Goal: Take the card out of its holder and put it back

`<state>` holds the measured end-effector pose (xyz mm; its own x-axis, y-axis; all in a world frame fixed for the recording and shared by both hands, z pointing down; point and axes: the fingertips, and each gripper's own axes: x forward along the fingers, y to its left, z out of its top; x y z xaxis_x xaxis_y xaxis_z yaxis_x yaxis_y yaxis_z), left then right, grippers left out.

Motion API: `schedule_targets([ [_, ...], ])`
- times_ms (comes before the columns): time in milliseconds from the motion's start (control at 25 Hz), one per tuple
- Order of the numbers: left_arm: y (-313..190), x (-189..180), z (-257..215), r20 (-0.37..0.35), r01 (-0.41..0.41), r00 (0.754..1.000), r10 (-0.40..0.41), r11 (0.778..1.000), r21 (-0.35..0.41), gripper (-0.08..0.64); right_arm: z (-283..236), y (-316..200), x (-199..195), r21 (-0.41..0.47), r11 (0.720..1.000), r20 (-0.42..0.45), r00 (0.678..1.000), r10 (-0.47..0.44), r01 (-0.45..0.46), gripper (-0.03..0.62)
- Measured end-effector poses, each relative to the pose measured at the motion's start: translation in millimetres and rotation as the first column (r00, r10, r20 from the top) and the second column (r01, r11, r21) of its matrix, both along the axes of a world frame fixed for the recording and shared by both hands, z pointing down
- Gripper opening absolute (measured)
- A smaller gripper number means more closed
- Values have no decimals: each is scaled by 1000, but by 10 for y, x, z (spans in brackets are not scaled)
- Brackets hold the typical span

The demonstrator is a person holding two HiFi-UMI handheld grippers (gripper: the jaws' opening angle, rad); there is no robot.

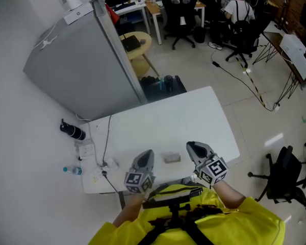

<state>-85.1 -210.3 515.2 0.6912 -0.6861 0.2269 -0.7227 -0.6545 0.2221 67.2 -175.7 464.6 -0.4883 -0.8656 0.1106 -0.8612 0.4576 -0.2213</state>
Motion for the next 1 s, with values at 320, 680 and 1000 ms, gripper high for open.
schedule_targets([
  [320,6,-75,-100,3,-32,999,32,999,19,0,115,86,3,-45,993,0,994,105,-105,5],
  [680,73,-96,-149,-13,-57,998,58,998,22,0,241,135,-137,-67,991,-11,993,119,-120,5],
  [1000,185,-191,-71,-10,-55,998,54,998,-8,0,342,172,-142,-101,982,-20,987,157,-158,5],
])
